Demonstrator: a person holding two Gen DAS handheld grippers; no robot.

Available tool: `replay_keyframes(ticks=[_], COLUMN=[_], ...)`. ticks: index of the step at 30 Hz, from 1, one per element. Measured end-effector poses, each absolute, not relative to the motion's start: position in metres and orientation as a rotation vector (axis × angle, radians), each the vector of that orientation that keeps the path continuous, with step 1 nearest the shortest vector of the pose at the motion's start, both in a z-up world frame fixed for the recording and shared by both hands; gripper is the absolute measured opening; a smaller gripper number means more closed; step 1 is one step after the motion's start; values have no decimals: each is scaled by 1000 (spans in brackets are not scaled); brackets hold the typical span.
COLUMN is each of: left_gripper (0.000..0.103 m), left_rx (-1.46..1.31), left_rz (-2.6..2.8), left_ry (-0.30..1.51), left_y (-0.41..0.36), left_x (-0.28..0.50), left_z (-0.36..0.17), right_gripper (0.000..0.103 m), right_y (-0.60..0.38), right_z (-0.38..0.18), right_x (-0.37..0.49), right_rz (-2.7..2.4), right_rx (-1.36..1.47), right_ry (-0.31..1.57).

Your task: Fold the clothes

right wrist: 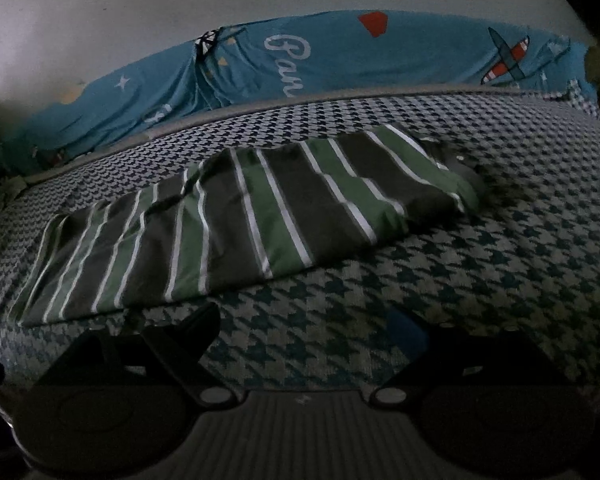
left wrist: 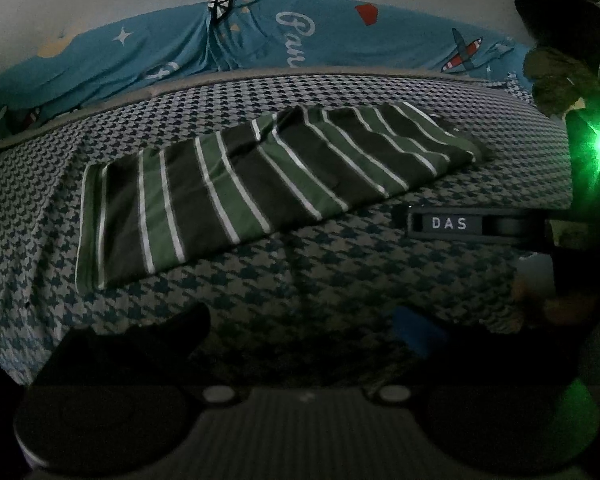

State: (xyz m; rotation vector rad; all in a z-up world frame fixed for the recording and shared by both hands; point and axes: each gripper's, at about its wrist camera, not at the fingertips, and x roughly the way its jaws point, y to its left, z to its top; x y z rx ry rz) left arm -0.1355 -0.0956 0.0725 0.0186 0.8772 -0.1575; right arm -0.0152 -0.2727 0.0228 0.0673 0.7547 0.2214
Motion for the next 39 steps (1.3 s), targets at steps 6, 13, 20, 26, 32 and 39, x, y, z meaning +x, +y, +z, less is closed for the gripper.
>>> replay_keyframes(ticks=[6, 13, 20, 26, 32, 39], left_gripper=[103, 103, 103, 103, 103, 103], left_rx=[30, 49, 18, -19, -29, -66], left_rz=[-172, -179, -166, -154, -136, -100], left_ry=[866, 843, 853, 860, 853, 844], left_y=[-102, -110, -105, -98, -90, -71], left_x=[-137, -130, -124, -114, -99, -77], left_z=[76, 74, 65, 56, 50, 45], right_gripper=[91, 91, 84, 69, 60, 60], right_y=[-279, -287, -300, -312, -325, -347], right_z=[23, 31, 30, 31, 31, 32], right_x=[-12, -11, -5, -4, -2, 4], right_rz=[225, 227, 194, 166, 142, 94], right_rx=[104, 113, 200, 230, 262, 382], right_ry=[783, 753, 757, 738, 726, 698])
